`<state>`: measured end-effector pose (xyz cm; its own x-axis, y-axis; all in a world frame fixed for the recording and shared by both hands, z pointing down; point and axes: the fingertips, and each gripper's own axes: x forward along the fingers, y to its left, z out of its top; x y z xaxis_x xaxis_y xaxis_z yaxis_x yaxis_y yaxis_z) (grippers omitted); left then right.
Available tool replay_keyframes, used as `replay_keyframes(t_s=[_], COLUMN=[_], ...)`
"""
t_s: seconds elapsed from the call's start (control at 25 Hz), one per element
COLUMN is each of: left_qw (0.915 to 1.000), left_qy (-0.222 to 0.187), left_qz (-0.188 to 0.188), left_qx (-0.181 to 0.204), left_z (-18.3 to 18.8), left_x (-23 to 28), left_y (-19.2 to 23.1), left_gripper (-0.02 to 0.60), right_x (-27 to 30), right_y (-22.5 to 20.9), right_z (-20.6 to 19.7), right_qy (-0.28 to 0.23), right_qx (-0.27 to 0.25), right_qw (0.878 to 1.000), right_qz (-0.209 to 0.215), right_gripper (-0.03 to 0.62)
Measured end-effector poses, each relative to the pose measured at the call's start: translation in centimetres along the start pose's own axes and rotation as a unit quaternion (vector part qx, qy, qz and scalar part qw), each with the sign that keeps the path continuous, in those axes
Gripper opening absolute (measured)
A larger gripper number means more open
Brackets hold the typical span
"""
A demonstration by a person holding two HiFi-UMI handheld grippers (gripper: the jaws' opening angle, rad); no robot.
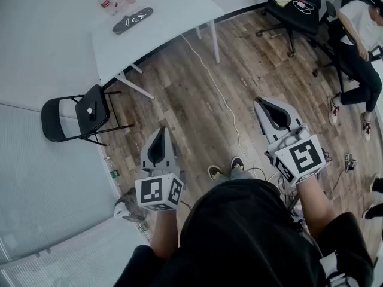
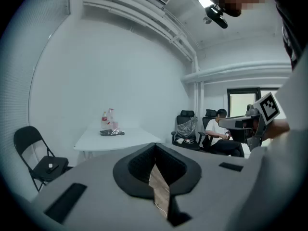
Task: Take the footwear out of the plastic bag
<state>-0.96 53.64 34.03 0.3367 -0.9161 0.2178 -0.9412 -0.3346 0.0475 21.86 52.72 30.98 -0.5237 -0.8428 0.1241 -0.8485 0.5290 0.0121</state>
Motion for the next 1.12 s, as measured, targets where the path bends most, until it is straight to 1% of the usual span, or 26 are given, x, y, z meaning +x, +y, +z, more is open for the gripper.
replay_keyframes(t_s=[0.16, 0.44, 0.56, 0.68, 0.8, 0.96, 1.12], left_qw=[0.9999, 0.9997, 0.9996, 0.9996, 0.9994, 0.9991, 0.9989], left_qy=[0.005, 0.000, -0.004, -0.011, -0.016, -0.025, -0.024], left_qz=[-0.007, 0.014, 0.017, 0.012, 0.007, -0.007, -0.021], left_qx=[-0.009, -0.018, -0.023, -0.023, -0.030, -0.034, -0.034], left_z=[0.1, 0.0, 0.4, 0.8, 0.8, 0.3, -0.3], left_x=[-0.8, -2.7, -3.4, -3.9, -4.7, -5.6, -6.6], left_y=[1.2, 4.1, 5.2, 6.1, 7.0, 7.8, 8.7], left_gripper=[0.023, 0.023, 0.023, 0.023, 0.023, 0.023, 0.023], right_x=[1.3, 3.3, 3.7, 4.0, 4.1, 4.2, 4.4], right_y=[1.7, 3.6, 4.3, 5.0, 6.6, 8.9, 11.4], right_z=[0.3, 0.8, 1.4, 2.2, 2.8, 2.5, 2.0], right_qy=[0.009, 0.004, -0.008, -0.020, -0.027, -0.023, -0.020], right_qx=[0.000, 0.002, 0.017, 0.027, 0.028, 0.024, 0.029], right_qw=[1.000, 1.000, 1.000, 0.999, 0.999, 0.999, 0.999], right_qz=[-0.003, 0.010, 0.009, 0.009, 0.021, 0.031, 0.040], right_gripper=[0.019, 0.020, 0.020, 0.020, 0.018, 0.018, 0.018])
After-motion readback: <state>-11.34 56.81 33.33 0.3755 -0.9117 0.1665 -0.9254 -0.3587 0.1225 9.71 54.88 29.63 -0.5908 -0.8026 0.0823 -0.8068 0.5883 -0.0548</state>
